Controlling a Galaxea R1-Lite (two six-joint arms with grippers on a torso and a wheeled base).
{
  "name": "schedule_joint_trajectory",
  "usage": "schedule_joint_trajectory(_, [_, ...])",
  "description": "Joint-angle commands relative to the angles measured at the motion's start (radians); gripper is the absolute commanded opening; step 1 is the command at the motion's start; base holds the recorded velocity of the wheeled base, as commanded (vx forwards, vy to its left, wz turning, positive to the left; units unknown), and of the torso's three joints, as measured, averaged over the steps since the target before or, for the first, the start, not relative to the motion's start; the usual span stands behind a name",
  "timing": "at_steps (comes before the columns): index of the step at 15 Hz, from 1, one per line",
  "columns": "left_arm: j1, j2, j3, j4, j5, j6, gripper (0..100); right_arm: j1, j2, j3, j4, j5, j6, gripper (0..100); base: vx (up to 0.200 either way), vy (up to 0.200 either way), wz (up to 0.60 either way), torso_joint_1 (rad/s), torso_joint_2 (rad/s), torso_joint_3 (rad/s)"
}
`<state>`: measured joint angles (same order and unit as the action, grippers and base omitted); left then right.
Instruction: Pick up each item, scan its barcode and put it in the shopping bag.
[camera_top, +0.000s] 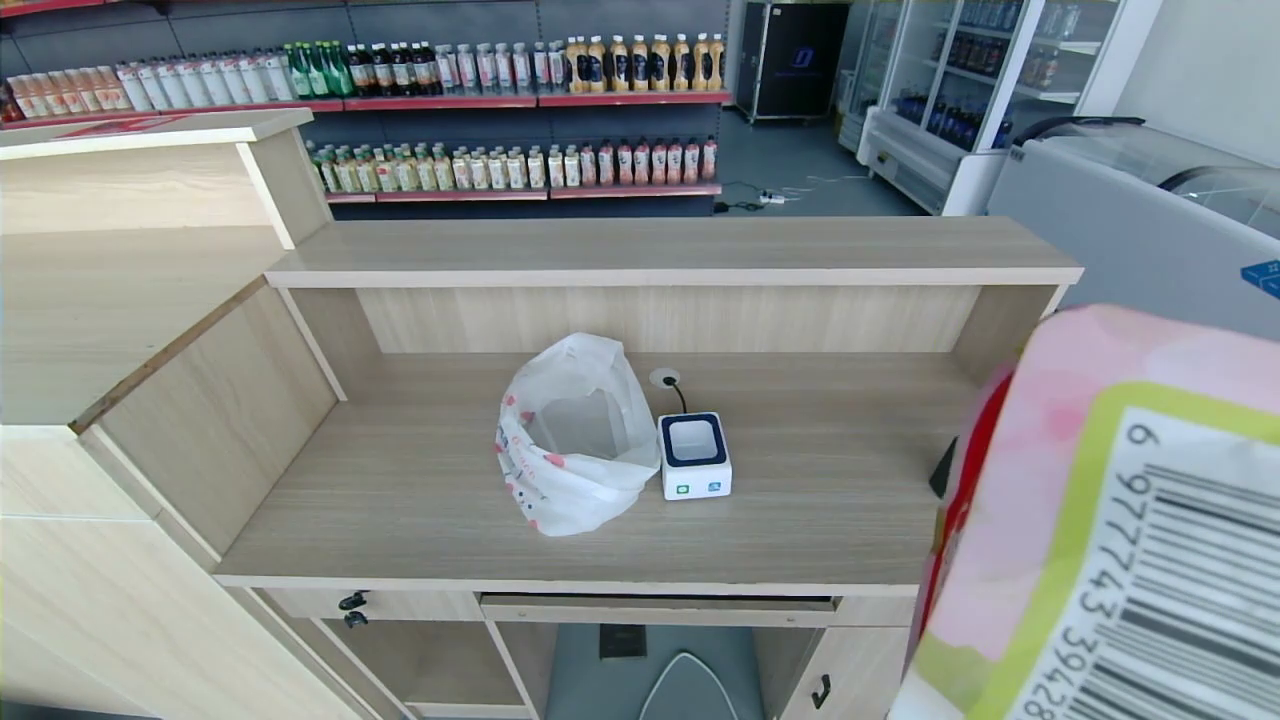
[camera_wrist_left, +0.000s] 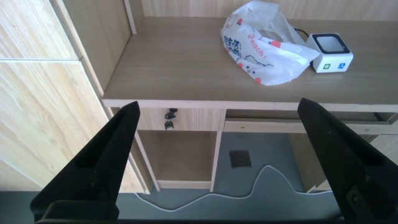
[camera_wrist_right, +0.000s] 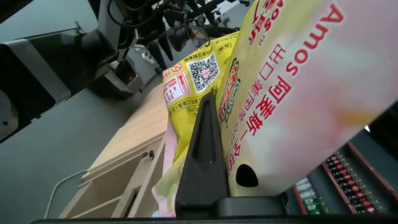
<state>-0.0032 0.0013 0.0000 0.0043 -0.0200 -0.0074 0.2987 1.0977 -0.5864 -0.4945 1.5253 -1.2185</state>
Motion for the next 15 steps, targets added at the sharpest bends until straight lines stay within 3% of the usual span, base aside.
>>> schedule_joint_trajectory(1, [0.000,0.000,0.000,0.000,0.000,0.000,100,-0.006,-0.025,0.008,0.017,-0.001,-0.012,0,0.000,0.000,0.00,0.000,0.00,0.000])
schedule_joint_trajectory(15, [0.000,0.000,0.000,0.000,0.000,0.000,100,-0.061,-0.025,-0.001,0.025,-0.004,-0.013,0,0.000,0.000,0.00,0.000,0.00,0.000])
